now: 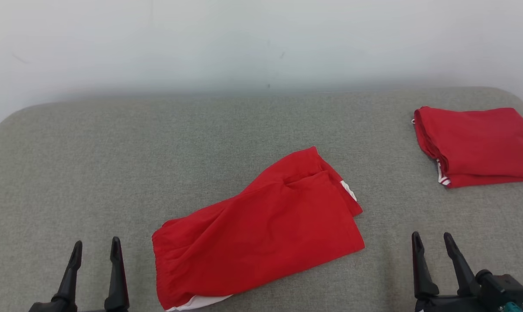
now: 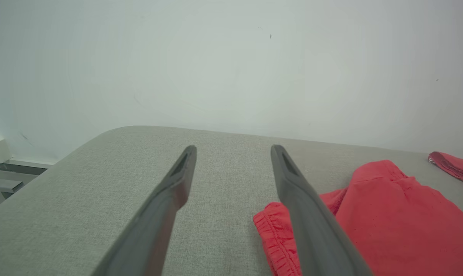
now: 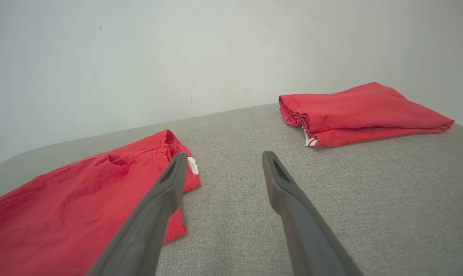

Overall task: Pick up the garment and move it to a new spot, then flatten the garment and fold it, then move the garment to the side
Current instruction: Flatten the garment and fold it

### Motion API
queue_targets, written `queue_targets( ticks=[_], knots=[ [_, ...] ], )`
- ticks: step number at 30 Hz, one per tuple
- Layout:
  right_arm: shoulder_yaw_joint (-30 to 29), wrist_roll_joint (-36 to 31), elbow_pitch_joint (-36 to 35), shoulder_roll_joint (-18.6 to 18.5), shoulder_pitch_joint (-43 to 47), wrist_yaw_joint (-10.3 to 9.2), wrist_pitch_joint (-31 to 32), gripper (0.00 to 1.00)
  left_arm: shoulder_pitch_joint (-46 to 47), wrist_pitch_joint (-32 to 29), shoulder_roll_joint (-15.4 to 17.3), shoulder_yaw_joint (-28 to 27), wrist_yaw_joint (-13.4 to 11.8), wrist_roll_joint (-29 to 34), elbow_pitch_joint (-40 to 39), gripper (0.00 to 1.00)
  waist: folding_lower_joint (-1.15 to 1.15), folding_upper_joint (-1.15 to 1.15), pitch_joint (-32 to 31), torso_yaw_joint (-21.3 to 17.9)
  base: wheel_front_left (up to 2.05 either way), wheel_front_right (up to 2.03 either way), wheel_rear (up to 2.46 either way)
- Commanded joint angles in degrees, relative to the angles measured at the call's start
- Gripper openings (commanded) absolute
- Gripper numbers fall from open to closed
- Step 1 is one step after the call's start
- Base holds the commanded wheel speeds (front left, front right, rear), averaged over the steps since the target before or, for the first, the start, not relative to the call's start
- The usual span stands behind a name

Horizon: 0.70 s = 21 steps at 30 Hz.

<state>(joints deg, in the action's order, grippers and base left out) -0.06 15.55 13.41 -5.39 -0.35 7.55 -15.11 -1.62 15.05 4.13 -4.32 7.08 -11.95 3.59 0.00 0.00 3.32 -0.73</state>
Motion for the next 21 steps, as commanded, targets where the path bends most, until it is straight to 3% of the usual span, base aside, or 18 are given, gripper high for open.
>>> queue_targets(
  ticks=[1, 11, 21],
  knots=[
    [0.2, 0.3, 0.2, -0.4, 0.6, -0.15, 0.0, 1.00, -0.9, 0.2, -0.1, -0.4, 0.0, 1.4, 0.0, 1.00, 0.00, 0.00, -0.5, -0.6, 0.00, 0.00, 0.00],
    [3.2, 0.5, 1.6, -1.8, 2.2, -0.15, 0.0, 1.00, -2.0, 0.2, -0.8, -2.5, 0.3, 2.9, 1.5, 1.00, 0.00, 0.00, -2.2, -1.5, 0.00, 0.00, 0.00],
    [10.2, 0.6, 9.2, -5.1, -6.4, -0.15, 2.1, 1.00, -0.4, 0.2, -1.2, -0.1, 0.5, 2.8, 2.2, 1.00, 0.00, 0.00, -1.9, 2.2, 0.00, 0.00, 0.00]
  ],
)
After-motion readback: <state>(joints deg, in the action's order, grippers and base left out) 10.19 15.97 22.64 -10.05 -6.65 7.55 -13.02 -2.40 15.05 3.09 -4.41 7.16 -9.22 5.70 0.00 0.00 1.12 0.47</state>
